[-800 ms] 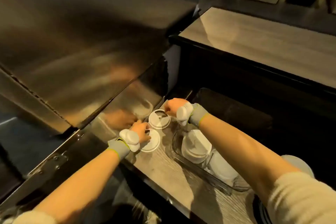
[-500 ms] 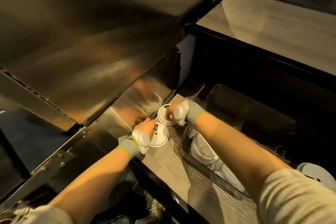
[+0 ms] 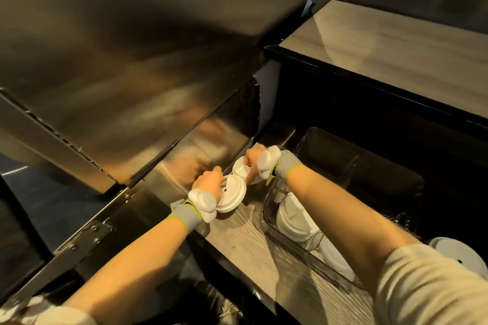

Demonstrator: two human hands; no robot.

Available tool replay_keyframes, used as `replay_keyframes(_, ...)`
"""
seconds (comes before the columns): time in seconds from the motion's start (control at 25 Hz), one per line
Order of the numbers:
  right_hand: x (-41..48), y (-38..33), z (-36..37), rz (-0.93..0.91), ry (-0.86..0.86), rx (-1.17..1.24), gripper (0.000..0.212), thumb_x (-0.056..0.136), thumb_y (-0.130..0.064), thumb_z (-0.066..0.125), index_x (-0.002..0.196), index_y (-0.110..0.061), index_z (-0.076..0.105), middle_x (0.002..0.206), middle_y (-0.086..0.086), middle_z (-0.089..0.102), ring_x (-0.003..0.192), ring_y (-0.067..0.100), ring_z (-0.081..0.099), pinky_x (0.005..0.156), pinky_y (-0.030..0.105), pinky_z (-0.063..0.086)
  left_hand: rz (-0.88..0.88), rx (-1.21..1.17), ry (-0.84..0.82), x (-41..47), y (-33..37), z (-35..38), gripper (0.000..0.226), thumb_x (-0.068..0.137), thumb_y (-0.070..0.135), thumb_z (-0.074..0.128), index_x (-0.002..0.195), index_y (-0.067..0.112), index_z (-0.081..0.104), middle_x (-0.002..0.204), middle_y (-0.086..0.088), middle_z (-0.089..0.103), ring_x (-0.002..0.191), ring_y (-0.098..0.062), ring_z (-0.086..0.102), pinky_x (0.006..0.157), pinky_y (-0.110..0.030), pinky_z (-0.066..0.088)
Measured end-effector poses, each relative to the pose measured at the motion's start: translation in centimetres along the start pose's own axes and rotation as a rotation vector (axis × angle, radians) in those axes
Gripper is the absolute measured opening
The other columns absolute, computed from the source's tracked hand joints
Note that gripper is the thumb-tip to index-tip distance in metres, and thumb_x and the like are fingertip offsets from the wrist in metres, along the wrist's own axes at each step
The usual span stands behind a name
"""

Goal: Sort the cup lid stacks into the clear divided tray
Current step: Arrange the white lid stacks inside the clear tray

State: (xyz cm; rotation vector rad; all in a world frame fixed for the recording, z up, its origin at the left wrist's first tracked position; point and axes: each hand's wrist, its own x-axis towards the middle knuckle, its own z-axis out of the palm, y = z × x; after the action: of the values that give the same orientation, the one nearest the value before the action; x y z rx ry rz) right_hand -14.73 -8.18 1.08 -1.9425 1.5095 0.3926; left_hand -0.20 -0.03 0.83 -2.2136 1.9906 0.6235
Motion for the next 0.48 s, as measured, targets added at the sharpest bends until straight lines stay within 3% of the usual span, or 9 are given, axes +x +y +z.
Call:
replay_keyframes(0.04,-0.6,0.3,-0.5,0.009,0.069,0.042,0.020,0.080,-0.022,0.071,0.095,-0.014,0.061,0.103,0.006,0.061,0.108,0.026,0.050,0.083,0.028,0.044,-0.030,-0.121,0.015,-0.2,0.3,-0.5,0.024,0.088,0.005,0.047,0.112,0.005,0.052,0.120,-0.022,0.059,0.114,-0.041,0.055,0.090,-0.041,0.044)
replay_keyframes(0.12,-3.7,0.2,-2.7,-0.029,0.175,-0.019,0.052,0.079,-0.030,0.070,0.123,-0.013,0.051,0.128,0.009,0.055,0.124,0.030,0.043,0.097,0.036,0.037,-0.080,-0.381,0.069,-0.4,1.2,-1.9,0.021,0.087,0.004,0.048,0.106,0.007,0.056,0.117,-0.021,0.063,0.113,-0.040,0.056,0.091,-0.038,0.044)
replay_keyframes(0.2,-6.0,0.6,-4.8,-0.008,0.224,-0.055,0.057,0.078,-0.039,0.067,0.127,-0.017,0.048,0.129,0.007,0.054,0.123,0.027,0.041,0.098,0.037,0.035,-0.111,-0.584,0.113,-0.2,1.9,-3.7,0.020,0.087,0.001,0.048,0.100,0.003,0.064,0.111,-0.020,0.065,0.110,-0.033,0.059,0.088,-0.034,0.044)
replay_keyframes(0.28,-8.8,1.3,-6.2,0.002,0.268,-0.072,0.059,0.076,-0.042,0.069,0.127,-0.021,0.049,0.127,0.005,0.054,0.124,0.026,0.041,0.101,0.040,0.035,-0.059,-0.711,0.078,-0.6,3.0,-5.5,0.020,0.090,0.002,0.050,0.076,0.005,0.065,0.088,-0.015,0.063,0.095,-0.021,0.057,0.076,-0.028,0.042)
replay_keyframes(0.4,-11.3,2.1,-6.6,-0.075,0.299,-0.076,0.037,0.081,-0.033,0.066,0.116,-0.023,0.061,0.122,0.005,0.060,0.120,0.026,0.047,0.102,0.043,0.039,-0.038,-0.814,0.014,-1.0,4.8,-7.4,0.029,0.094,0.006,0.047,0.067,0.013,0.055,0.069,-0.005,0.050,0.074,-0.018,0.049,0.053,-0.021,0.044)
replay_keyframes(0.48,-13.3,2.3,-6.1,-0.209,0.343,0.002,0.020,0.085,-0.025,0.062,0.102,-0.018,0.071,0.105,0.006,0.068,0.101,0.023,0.057,0.091,0.041,0.047,0.011,-0.822,-0.059,-1.9,6.2,-8.0,0.028,0.094,0.007,0.047,0.067,0.013,0.051,0.069,-0.007,0.049,0.071,-0.020,0.052,0.053,-0.022,0.045)
